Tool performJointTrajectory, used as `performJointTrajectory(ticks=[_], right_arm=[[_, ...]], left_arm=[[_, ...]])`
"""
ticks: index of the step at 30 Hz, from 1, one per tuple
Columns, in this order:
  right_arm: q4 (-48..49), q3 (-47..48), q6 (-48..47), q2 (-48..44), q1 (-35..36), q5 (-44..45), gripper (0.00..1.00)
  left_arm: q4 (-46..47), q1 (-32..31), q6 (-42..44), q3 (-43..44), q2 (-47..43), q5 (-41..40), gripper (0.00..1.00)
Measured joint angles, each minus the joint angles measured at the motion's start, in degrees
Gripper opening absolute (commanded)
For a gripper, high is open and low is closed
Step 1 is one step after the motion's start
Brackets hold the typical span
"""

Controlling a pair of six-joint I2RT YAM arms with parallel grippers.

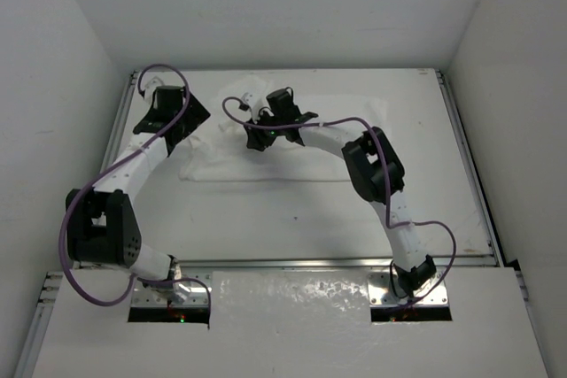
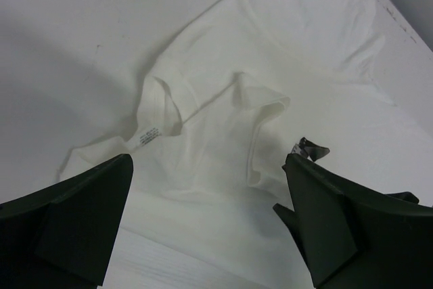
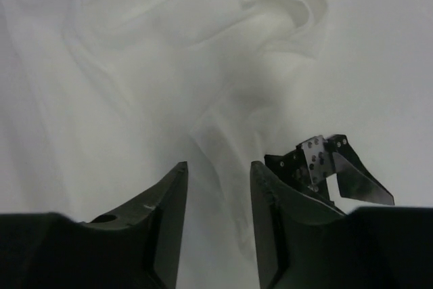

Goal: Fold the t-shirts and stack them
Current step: Fold the flattened tshirt in 1/3 of the way

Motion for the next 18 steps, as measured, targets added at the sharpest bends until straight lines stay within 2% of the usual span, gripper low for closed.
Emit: performJointTrajectory(ticks=[3, 4, 6, 9, 12, 16, 17, 18], right_arm=[[-0.04, 0.66, -0.9, 0.39, 0.5, -0.17, 0.46], [-0.02, 1.31, -1.09, 0.87, 0.68, -0.17, 0.53], [-0.2, 3.02, -1.62, 2.14, 0.98, -0.07, 0.58], [-0.28, 4.74, -2.38, 3.67, 1.49, 0.52, 0.61], [-0.59, 5.97, -3.26, 4.94, 1.77, 1.11, 0.6], [-0.74, 6.45, -3.98, 6.21, 1.97, 1.22, 0.45], [-0.87, 6.45, -4.2, 6.34, 2.03, 1.27, 0.32], [-0.94, 6.4, -4.68, 6.43, 2.1, 1.4, 0.25]], left_arm=[[-0.35, 0.0, -0.07, 0.0, -0.96, -0.94, 0.95], [-0.26, 0.0, -0.04, 0.0, -1.38, -0.98, 0.95], [-0.2, 0.0, -0.04, 0.0, -1.86, -0.94, 0.95], [0.07, 0.0, 0.0, 0.0, -1.92, -0.59, 0.94], [0.24, 0.0, 0.04, 0.0, -1.92, -0.33, 0.94], [0.61, 0.0, 0.24, 0.0, -1.92, 0.11, 0.94], [0.79, 0.0, 0.28, -0.02, -1.92, 0.22, 0.95], [0.96, 0.0, 0.33, -0.02, -1.92, 0.35, 0.95]])
